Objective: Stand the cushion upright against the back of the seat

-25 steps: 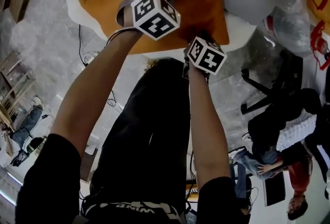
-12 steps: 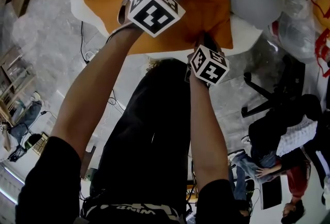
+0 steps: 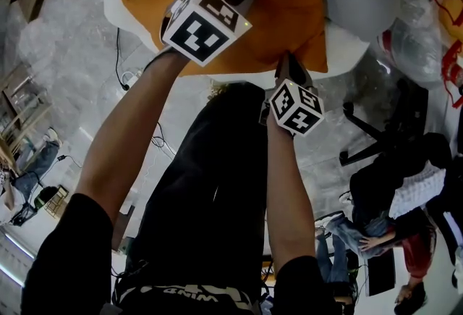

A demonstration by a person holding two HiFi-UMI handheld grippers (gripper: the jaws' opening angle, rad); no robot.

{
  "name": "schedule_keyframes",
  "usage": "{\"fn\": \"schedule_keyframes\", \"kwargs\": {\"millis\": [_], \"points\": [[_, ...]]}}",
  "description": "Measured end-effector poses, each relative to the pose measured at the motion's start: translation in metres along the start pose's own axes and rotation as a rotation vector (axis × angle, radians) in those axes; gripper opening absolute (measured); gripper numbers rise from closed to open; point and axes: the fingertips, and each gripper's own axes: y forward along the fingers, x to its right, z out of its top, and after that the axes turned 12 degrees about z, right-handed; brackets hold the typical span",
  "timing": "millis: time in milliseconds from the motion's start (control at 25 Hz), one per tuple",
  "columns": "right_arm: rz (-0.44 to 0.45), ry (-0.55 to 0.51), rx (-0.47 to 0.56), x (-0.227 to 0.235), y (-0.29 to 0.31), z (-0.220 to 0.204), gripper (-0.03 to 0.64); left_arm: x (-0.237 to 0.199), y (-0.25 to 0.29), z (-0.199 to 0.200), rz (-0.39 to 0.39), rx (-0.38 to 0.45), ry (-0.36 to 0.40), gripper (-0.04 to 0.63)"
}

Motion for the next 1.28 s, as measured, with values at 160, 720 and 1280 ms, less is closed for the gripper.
{"fn": "schedule_keyframes", "kwargs": {"millis": [160,720,1280], "points": [[0.021,-0.021,0.05,-0.018,-0.011,0.008,0.026,-0.01,-0.026,-0.002,0.004,0.02,-0.069,0.009],[0.129,-0.265,0.288,-0.104,-0.066,0.184,0.025,-0.093,-0.123,0.049,0.078,0.211,-0.453,0.01],[0.301,-0.565,0.471,-0.237,-0.063,0.404,0.026,-0.21,-0.188,0.133,0.201,0.446,-0.56,0.011]]}}
